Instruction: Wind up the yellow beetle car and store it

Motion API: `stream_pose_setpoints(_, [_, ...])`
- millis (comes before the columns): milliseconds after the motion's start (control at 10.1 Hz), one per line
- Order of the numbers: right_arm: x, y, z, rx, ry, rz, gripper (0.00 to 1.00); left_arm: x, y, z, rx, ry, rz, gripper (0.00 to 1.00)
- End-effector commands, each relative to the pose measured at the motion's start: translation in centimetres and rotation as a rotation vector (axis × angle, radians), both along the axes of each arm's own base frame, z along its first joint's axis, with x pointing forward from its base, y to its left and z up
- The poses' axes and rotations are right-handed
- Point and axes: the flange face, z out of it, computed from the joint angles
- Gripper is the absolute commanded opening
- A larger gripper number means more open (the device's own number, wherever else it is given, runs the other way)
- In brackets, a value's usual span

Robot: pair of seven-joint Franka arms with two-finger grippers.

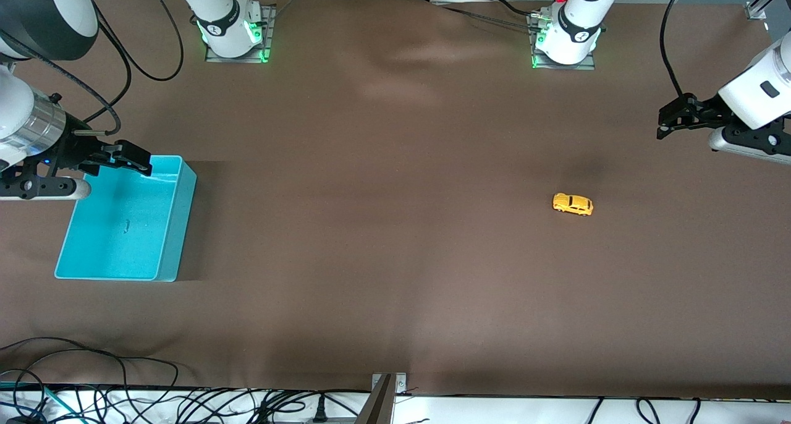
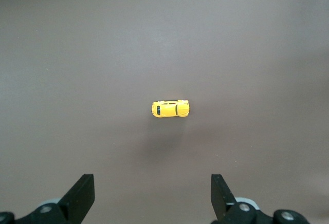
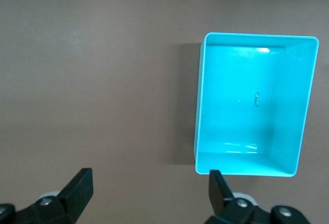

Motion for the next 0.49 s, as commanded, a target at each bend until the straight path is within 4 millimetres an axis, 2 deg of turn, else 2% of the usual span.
stream_pose_setpoints(0, [-0.37, -0.19, 0.59, -0.005, -0.008, 0.032, 1.0, 0.25, 0.03, 0.47, -0.01, 0.005, -0.008, 1.0])
stream_pose_setpoints(394, [-0.41, -0.29, 0.55, -0.005, -0.004, 0.054, 1.0, 0.25, 0.0, 0.54, -0.013, 0.003, -0.008, 1.0])
